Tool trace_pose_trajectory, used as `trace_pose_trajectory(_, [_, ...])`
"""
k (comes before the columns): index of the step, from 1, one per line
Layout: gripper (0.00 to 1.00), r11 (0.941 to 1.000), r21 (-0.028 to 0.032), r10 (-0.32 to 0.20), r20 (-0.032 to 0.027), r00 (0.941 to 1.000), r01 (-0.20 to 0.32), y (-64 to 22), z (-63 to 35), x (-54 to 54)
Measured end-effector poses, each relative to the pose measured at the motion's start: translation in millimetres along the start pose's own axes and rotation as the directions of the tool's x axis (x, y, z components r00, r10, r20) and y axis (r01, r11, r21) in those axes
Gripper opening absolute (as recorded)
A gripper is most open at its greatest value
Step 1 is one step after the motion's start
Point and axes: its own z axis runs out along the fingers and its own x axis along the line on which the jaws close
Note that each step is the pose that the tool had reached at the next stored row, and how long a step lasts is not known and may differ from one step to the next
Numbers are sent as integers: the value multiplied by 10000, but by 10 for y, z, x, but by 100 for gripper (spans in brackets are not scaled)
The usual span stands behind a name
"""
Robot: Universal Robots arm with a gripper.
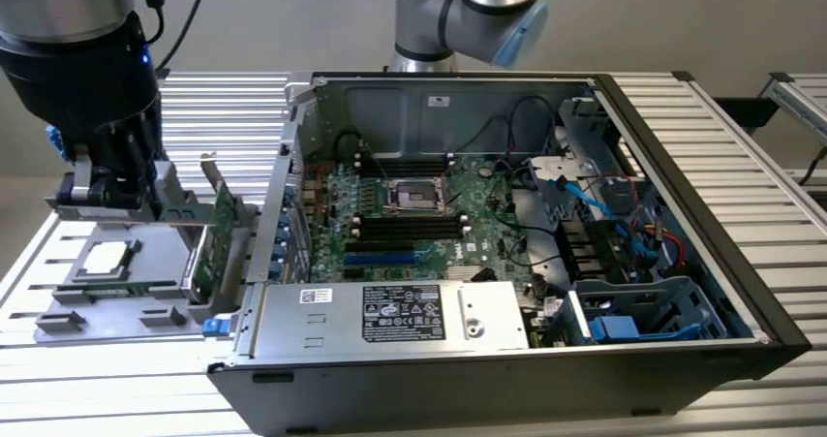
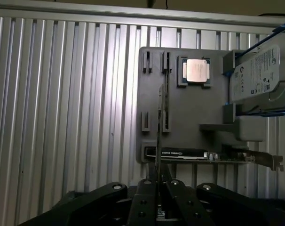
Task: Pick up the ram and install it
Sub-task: 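Pick up the ram and move it above insertion slot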
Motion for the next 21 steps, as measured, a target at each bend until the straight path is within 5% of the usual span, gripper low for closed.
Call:
trace_pose_trajectory(10, [14,10000,0,1,0,10000,-1,-256,-241,-82])
trace_pose_trajectory(21, [14,10000,1,0,1,10000,0,-698,-434,-127])
